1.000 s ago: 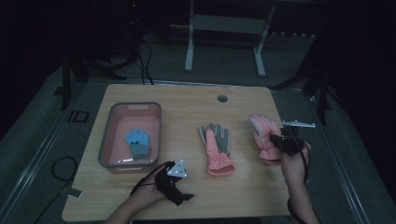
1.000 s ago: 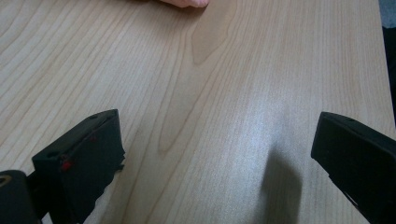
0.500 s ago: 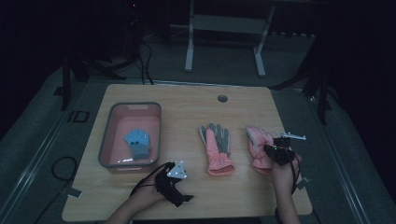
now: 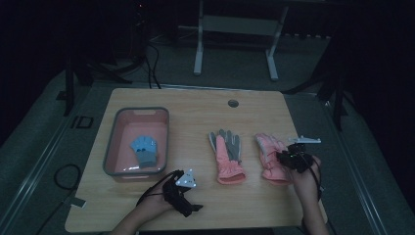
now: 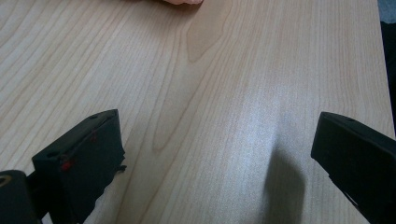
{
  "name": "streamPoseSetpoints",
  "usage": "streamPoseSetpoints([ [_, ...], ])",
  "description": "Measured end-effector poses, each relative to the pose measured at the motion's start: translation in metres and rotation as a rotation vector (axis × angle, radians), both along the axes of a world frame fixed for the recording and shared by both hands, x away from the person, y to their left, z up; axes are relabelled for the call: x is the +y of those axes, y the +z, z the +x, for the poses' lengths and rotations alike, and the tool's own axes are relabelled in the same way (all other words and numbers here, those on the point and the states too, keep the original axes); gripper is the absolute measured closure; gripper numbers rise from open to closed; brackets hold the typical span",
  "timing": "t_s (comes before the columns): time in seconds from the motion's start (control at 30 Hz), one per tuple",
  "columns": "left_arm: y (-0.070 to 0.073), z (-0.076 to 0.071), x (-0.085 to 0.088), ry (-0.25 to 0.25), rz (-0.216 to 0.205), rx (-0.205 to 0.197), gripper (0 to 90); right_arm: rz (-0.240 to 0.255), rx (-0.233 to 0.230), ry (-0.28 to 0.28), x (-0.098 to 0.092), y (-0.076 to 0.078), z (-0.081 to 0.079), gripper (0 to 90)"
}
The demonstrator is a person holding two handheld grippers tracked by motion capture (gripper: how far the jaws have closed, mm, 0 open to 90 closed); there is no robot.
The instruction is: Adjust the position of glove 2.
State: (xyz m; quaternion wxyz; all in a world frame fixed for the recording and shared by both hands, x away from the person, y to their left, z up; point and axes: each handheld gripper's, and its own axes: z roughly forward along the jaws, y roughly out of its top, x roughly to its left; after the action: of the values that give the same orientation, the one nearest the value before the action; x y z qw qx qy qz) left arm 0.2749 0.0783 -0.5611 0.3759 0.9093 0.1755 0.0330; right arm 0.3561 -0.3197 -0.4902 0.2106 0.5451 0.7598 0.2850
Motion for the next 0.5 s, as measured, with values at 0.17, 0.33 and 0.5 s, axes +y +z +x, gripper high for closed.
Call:
streamPoseSetpoints([
  [0.17, 0.0, 0.0, 0.0, 0.006, -0.001, 0.002, 2.5, 0.051, 0.043, 0.101, -0.017, 0.004, 0.009, 62.6],
  [0.33, 0.0, 0.0, 0.0, 0.009, -0.001, 0.003, 2.5, 0.105, 0.073, 0.135, -0.015, -0.008, 0.013, 57.5],
  [0.5, 0.0, 0.0, 0.0, 0.006, -0.002, 0.002, 2.5, 0.065, 0.106, 0.103, -0.013, -0.027, 0.016, 57.4],
])
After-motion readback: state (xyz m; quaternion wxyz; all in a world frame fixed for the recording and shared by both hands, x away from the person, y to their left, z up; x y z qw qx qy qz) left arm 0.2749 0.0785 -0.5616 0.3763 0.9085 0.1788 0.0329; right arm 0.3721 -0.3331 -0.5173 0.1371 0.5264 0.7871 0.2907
